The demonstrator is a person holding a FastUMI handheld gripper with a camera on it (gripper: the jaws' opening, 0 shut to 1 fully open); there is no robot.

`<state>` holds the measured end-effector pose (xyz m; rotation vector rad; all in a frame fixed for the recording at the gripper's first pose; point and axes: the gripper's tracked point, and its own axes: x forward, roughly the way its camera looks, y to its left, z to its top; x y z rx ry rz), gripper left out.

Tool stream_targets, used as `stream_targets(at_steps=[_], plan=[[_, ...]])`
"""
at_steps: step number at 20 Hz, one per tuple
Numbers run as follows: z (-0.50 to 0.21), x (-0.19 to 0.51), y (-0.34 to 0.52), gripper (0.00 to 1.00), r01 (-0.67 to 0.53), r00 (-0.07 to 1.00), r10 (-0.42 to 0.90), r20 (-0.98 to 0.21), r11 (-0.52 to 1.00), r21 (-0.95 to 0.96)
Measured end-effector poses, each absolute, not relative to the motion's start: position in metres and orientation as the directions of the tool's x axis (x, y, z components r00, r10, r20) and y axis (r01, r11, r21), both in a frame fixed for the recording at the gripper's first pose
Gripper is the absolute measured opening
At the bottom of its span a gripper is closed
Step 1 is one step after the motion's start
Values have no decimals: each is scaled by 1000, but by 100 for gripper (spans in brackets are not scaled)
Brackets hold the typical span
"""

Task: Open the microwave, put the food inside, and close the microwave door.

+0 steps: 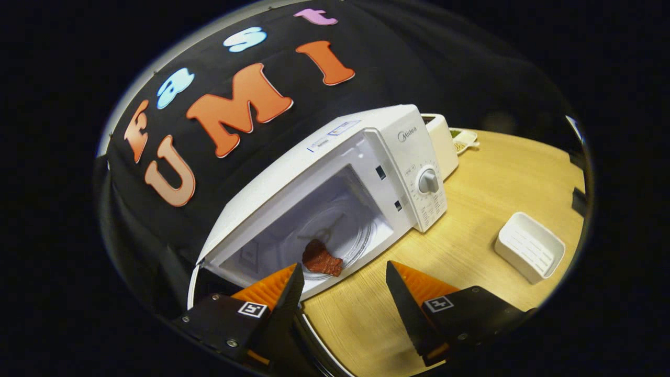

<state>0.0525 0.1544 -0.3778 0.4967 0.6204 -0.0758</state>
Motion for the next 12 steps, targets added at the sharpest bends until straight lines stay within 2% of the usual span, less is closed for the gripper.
stream_targets(at_steps=[3, 4, 5, 6, 7, 8, 9, 10, 12], plan=[[-348, 26, 162, 78, 127, 816, 125, -565, 914, 386], [-336, 19, 162, 68, 102, 824, 126, -553, 926, 364], [-324, 13, 163, 63, 80, 833, 125, -539, 937, 340], [-312, 8, 165, 52, 55, 842, 128, -524, 946, 321], [-300, -2, 168, 47, 38, 848, 129, -514, 952, 302], [-287, -10, 172, 36, 21, 855, 133, -501, 957, 289], [-274, -19, 176, 30, 9, 865, 131, -484, 961, 276], [-262, -27, 181, 20, 0, 875, 130, -467, 964, 267], [-246, -45, 198, 6, -31, 885, 142, -444, 968, 249]])
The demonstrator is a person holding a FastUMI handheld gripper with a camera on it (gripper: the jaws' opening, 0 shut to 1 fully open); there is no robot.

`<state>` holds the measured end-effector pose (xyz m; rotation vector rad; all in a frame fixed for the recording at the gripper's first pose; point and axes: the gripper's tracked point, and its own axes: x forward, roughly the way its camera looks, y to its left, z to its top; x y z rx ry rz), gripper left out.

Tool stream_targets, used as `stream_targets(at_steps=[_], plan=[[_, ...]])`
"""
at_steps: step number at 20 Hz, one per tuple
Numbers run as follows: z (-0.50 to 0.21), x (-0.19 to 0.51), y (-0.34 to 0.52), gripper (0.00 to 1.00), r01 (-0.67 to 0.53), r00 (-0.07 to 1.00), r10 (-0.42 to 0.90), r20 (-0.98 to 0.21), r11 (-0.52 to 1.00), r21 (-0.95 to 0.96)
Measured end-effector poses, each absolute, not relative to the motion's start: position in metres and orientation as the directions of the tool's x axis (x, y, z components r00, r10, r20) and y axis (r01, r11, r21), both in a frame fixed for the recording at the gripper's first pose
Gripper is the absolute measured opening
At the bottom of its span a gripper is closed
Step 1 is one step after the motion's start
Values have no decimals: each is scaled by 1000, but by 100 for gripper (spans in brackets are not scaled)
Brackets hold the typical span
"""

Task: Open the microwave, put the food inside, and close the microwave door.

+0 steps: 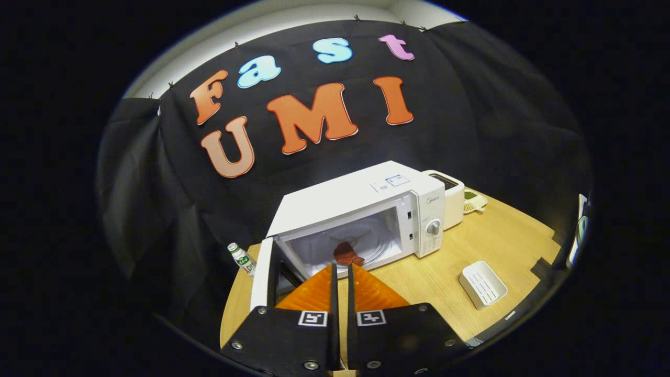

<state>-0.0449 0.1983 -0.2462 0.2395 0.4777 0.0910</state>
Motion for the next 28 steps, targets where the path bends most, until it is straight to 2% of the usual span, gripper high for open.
stream_targets(at_steps=[2, 10, 15, 20, 28], plan=[[-238, -62, 214, 1, -58, 893, 142, -428, 977, 203], [-251, -136, 322, 1, -197, 877, 271, -397, 956, 217], [-289, -155, 368, 1, -298, 857, 324, -400, 946, 127], [-332, -164, 381, 1, -332, 840, 326, -434, 941, 63], [-352, -155, 354, 1, -314, 838, 283, -467, 949, 12]])
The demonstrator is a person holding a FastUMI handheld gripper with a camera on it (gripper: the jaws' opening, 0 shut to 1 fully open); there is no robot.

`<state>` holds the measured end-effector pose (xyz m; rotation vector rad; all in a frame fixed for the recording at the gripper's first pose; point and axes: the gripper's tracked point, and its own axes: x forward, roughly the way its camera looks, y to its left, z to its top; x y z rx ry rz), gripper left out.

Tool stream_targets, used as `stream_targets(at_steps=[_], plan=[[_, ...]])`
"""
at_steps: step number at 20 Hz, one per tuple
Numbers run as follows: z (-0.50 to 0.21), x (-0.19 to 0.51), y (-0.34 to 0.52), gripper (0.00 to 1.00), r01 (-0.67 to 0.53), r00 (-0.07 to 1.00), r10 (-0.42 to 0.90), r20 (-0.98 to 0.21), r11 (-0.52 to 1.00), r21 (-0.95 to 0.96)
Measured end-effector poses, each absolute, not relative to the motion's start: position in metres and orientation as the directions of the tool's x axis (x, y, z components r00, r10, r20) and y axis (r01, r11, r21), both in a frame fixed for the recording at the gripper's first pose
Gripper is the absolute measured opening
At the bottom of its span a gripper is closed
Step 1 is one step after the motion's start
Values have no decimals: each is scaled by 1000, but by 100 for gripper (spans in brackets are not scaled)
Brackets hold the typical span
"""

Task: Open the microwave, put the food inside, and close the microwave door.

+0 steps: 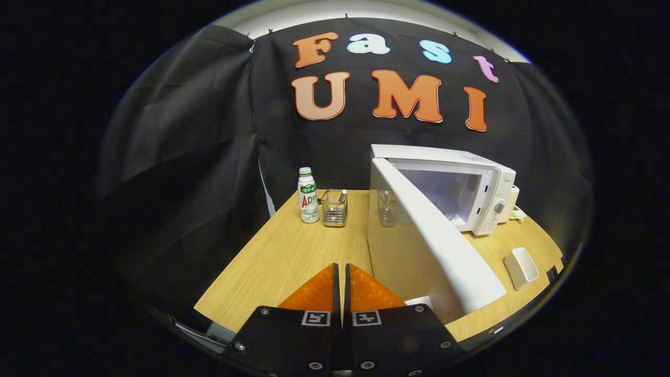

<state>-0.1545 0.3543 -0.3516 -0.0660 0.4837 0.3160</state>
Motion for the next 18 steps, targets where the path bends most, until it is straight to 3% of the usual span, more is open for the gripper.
stream_targets(at_steps=[18], plan=[[-361, -53, 161, 1, 29, 887, -60, -458, 997, -75]])
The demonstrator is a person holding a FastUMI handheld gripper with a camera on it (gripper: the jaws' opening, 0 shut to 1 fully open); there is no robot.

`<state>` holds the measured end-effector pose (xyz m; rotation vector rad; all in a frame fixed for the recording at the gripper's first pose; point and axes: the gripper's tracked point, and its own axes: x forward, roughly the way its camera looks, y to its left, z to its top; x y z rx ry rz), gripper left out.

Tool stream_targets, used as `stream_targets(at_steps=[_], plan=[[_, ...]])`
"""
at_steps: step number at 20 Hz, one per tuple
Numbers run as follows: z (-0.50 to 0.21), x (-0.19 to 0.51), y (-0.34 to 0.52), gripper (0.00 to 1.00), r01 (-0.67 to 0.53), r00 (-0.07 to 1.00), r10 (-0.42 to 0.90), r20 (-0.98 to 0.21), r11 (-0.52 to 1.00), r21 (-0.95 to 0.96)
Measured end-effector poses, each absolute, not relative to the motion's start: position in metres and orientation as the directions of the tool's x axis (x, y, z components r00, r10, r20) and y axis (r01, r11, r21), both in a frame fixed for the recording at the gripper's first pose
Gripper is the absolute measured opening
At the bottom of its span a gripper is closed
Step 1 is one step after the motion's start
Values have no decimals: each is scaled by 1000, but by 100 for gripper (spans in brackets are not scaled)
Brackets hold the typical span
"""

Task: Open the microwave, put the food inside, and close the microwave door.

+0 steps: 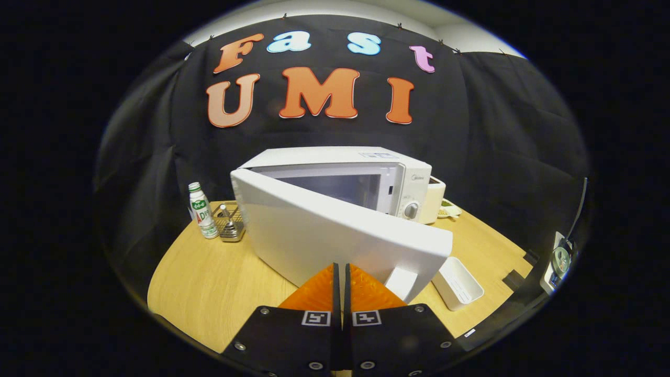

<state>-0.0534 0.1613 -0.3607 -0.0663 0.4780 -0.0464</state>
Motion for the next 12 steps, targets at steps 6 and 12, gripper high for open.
stream_targets(at_steps=[6, 12], plan=[[-363, -2, 130, 1, 65, 888, -91, -451, 995, -74], [-364, 50, 132, 1, -20, 901, -12, -434, 997, -69]])
